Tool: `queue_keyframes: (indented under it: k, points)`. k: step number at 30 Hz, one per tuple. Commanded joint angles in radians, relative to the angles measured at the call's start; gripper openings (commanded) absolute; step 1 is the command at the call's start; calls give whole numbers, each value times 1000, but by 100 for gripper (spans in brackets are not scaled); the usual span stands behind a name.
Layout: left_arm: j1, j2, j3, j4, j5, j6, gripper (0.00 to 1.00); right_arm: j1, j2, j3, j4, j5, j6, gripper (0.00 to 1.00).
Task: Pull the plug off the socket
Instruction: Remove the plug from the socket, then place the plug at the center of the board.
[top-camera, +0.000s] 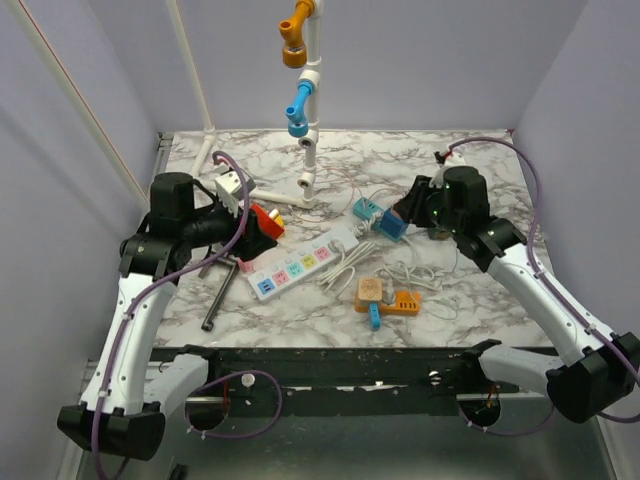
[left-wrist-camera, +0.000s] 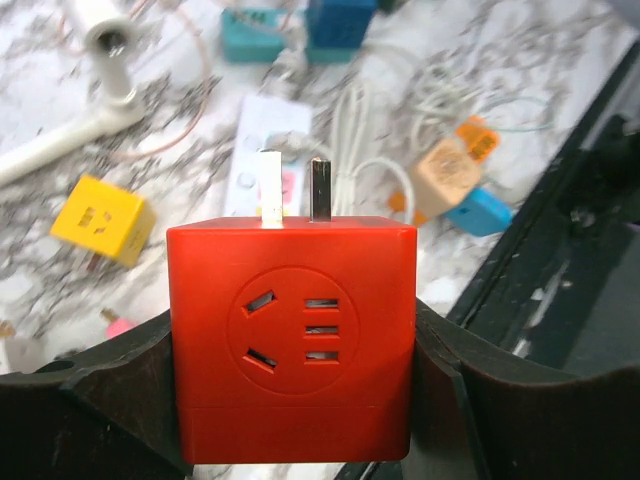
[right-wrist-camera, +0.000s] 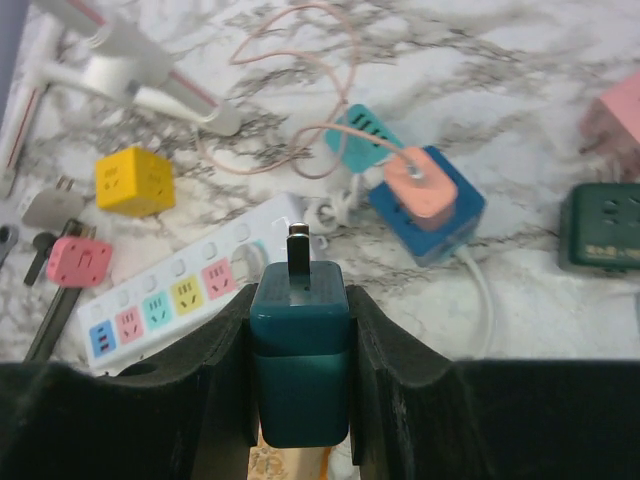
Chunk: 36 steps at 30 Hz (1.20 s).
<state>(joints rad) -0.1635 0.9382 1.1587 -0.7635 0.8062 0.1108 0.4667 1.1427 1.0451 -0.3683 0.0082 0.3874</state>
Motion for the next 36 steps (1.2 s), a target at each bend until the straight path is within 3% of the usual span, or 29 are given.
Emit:
queue_keyframes:
  k: [1, 9, 17, 22, 36]
  points:
    - [12, 105, -18, -61, -265, 91, 0, -141, 2, -11, -107, 17, 125, 1]
    - [63, 363, 17, -32, -413, 133, 0, -221, -61, -110, -197, 232, 173, 1]
    - [74, 524, 57, 46, -500, 160, 0, -446, -13, -210, -111, 157, 229, 1]
    - [74, 572, 53, 85, -526, 165, 0, -487, 50, -193, -62, 204, 271, 1]
    - [74, 562, -4, 122, -508, 188, 57, -564, 243, -101, 24, 215, 340, 2]
